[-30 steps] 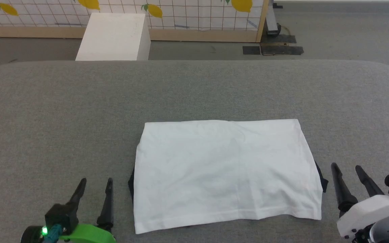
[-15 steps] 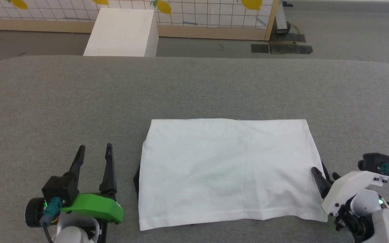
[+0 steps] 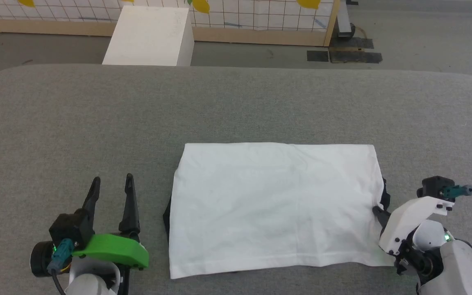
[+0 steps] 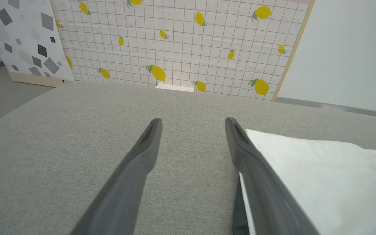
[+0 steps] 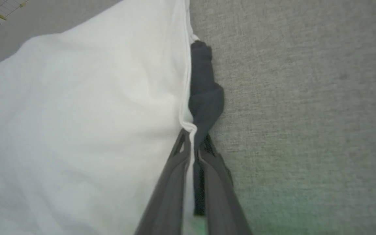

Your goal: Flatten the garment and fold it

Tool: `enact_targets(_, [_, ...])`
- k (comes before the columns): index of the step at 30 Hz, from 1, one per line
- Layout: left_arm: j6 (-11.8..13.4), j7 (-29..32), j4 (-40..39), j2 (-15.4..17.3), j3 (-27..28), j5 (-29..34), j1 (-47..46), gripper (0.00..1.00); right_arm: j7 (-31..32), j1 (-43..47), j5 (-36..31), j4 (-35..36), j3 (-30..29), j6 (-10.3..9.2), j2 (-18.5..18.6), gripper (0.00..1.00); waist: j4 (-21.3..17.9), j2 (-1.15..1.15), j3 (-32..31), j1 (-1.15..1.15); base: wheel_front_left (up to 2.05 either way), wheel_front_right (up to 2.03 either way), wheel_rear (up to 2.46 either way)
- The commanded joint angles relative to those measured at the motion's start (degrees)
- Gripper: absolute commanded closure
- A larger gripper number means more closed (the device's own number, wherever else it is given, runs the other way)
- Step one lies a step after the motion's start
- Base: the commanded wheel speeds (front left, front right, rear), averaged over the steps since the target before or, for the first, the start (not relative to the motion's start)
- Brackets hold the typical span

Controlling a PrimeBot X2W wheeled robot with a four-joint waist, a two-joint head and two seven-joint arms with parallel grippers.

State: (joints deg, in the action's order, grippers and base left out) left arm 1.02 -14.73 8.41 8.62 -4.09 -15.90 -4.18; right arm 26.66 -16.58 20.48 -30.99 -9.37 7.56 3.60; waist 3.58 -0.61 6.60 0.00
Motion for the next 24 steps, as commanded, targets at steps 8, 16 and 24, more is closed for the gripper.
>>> enact_targets(8, [-1.11,-0.27,-0.15,-1.25,1.89,2.08,-0.08,0.0,-4.65,4.06,-7.71,8.06,-6.6,-0.08,-0.72,1.0,-0.46,0.61,-0.62,0.0,0.0,0.0,0.0])
enact_targets(16, [-1.95,-0.27,-0.17,-2.21,2.9,3.14,0.3,0.0,-2.4,8.54,-20.49,19.08,-15.28,-0.08,-0.72,1.0,-0.59,0.61,-1.28,0.0,0.0,0.0,0.0])
enact_targets(24, [-2.9,-0.27,0.52,-2.71,3.04,4.23,0.16,0.0,2.11,12.43,-19.29,34.33,-6.3,-0.08,-0.72,1.0,-0.44,0.61,-1.68,0.0,0.0,0.0,0.0])
